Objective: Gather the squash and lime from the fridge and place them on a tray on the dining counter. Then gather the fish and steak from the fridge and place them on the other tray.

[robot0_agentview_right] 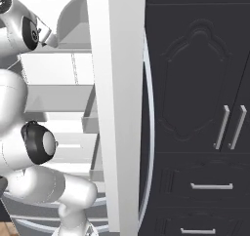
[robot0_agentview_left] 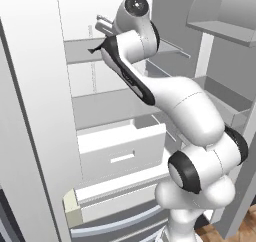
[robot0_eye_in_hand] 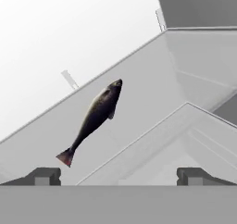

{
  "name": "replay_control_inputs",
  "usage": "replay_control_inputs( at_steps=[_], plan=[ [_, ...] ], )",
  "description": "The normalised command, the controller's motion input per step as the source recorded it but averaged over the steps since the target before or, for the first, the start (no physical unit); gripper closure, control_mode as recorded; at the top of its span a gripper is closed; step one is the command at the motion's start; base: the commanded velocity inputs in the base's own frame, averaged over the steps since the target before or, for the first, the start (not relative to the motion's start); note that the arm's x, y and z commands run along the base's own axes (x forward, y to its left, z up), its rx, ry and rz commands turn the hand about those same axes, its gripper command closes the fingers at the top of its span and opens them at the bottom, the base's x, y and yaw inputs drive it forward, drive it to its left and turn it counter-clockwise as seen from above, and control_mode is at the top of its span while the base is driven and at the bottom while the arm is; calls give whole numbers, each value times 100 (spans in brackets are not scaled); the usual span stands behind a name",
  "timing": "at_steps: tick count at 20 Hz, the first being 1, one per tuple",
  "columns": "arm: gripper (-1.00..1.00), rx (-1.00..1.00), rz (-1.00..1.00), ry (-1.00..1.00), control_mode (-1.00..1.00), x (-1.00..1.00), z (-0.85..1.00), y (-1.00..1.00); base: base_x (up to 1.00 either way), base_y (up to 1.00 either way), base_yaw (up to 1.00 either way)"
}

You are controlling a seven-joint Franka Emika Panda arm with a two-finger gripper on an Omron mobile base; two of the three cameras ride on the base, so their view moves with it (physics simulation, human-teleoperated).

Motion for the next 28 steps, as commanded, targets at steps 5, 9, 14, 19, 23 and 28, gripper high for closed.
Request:
replay_control_inputs(
  at_steps=[5, 9, 14, 19, 23, 28],
  plan=[
    [-100, 0, -4, 0, -100, 33, 0, 25, 0, 0, 0],
    [-100, 0, -2, 5, -100, 22, 0, 6, 0, 0, 0],
    [-100, 0, 0, 8, -100, 19, 0, 0, 0, 0, 0],
    [-100, 0, 0, 3, -100, 23, -1, 0, 0, 0, 0],
    [-100, 0, 0, 0, -100, 35, -14, 3, 0, 0, 0],
    [-100, 0, 0, -1, -100, 33, -11, 3, 0, 0, 0]
  ],
)
